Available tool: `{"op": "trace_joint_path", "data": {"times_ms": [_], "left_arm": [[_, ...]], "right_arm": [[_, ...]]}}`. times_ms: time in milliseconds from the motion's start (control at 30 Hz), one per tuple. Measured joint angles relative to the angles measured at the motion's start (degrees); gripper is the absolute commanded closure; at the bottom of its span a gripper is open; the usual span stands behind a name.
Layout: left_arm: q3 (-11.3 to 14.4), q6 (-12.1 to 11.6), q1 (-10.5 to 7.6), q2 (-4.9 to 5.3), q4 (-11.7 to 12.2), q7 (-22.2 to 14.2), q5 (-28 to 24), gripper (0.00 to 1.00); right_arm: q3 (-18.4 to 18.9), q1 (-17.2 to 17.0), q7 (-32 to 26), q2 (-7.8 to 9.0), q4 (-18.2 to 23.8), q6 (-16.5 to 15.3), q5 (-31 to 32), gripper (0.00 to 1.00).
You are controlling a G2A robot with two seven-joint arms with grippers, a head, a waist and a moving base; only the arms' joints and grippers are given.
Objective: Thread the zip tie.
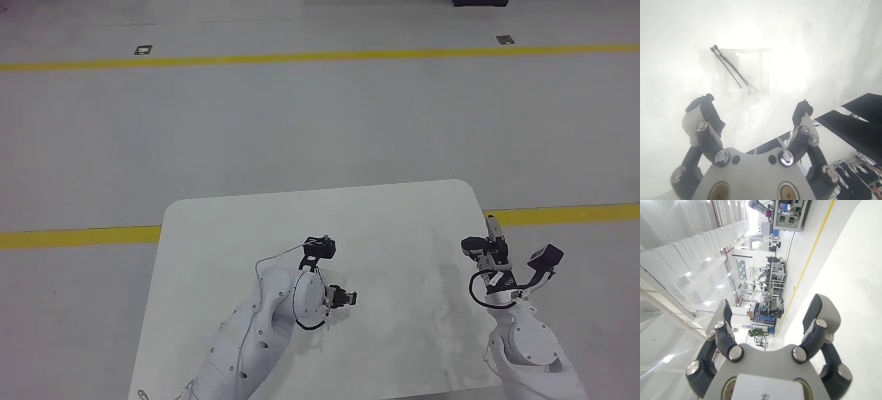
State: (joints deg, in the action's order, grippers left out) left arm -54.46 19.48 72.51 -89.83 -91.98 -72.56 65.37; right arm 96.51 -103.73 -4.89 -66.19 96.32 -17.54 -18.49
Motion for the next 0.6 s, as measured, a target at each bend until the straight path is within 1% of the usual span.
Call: {"op": "trace_joint_path", "data": {"times_ms": [67,100,167,300,367,600], "left_arm": [[-0.39,0.00,0.58,-0.45,0.82,4.65,-2.87,0.00],[-0.52,0.00,0.77,-0.67,1.15,6.21,-3.28,0.00],[-0.71,0.00,1.28,-1.22,1.85,9.19,-3.13,0.00],[-1.87,0.00,2.57,-2.42,3.09,13.27,-1.41,0.00],[-2.04,0.00,2.92,-2.97,3.22,13.52,0.01,0.00],[-1.97,0.00,2.88,-2.98,3.16,13.29,0.13,0.00]], "right_arm": [[0.00,0.00,0.00,0.00,0.00,0.00,0.00,0.00],[0.00,0.00,0.00,0.00,0.00,0.00,0.00,0.00],[0.00,0.00,0.00,0.00,0.00,0.00,0.00,0.00],[0.00,0.00,0.00,0.00,0.00,0.00,0.00,0.00],[0.00,0.00,0.00,0.00,0.00,0.00,0.00,0.00],[0.00,0.00,0.00,0.00,0.00,0.00,0.00,0.00]]}}
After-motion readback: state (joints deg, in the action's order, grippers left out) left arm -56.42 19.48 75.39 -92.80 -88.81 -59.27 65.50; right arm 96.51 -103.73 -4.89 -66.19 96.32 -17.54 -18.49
